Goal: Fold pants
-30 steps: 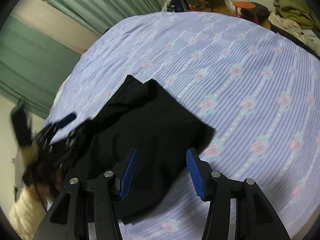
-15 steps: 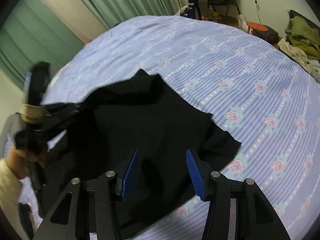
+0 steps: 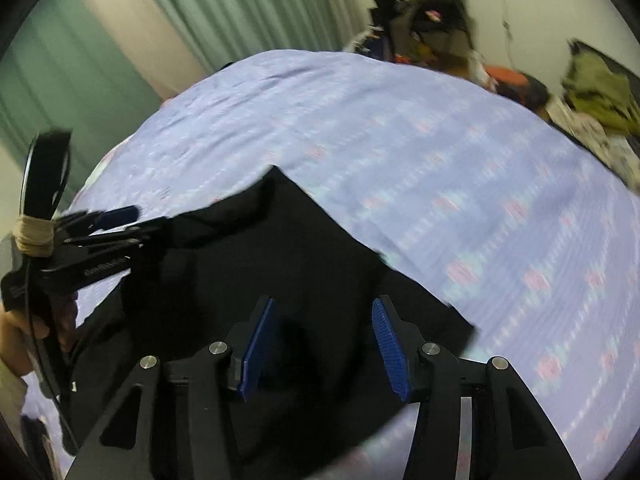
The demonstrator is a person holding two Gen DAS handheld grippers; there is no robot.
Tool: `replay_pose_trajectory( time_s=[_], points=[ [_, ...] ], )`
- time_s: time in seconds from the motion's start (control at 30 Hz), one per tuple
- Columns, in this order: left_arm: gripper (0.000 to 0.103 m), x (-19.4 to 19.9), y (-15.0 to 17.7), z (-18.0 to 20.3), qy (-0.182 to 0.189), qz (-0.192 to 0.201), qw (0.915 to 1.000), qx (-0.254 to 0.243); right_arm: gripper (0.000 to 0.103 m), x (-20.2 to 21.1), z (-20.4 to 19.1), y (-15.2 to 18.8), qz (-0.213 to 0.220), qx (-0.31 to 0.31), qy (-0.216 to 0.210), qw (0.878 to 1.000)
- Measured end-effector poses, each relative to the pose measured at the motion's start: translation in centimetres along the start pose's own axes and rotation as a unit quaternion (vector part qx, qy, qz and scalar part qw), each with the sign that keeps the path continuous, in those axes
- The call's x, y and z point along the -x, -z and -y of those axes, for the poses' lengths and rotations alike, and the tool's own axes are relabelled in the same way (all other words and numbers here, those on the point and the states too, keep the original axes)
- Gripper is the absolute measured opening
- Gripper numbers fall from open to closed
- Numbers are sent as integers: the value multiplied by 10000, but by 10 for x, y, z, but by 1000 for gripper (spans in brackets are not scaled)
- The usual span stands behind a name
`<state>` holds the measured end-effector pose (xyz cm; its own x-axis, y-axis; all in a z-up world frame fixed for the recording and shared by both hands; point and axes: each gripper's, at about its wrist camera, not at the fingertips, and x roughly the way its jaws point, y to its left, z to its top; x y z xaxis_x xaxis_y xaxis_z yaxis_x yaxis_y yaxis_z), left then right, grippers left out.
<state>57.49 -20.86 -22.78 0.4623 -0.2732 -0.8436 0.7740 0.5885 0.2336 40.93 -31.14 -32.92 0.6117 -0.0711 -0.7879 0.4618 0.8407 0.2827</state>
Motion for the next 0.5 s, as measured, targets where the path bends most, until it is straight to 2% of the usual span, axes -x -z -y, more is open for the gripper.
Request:
replay_pose_trajectory(
  time_s=[0.07,0.1,0.13,0.17,0.27,0.37,0.43,0.5],
  points=[
    [54,-4,-5,8,62,-32,9998,-164,51,-13,-10,-3,8,191,31,9998],
    [54,-7,-7,12,125,-53,9997,-187,45,-26,-15,-4,-169,460,277,9984],
    [54,-6,-2,11,199,-82,9996,-185,35,-31,-17,-3,-249,588,425,9971],
    [54,-11,-3,14,319,-130,9992,-191,18,-32,-11,-2,-248,604,620,9959],
    [54,-18,-5,18,478,-141,9983,-307,16,-17,24,8,-264,138,1031,9942],
    [54,-30,-7,36,468,-194,9975,-496,15,-7,55,25,-491,-191,1342,9895],
    [55,-43,-14,49,453,-251,9964,-664,15,-1,67,34,-536,-344,1318,9892],
    [55,-58,-22,60,380,-364,9944,-912,21,3,69,36,-443,-392,1247,9904]
  ],
)
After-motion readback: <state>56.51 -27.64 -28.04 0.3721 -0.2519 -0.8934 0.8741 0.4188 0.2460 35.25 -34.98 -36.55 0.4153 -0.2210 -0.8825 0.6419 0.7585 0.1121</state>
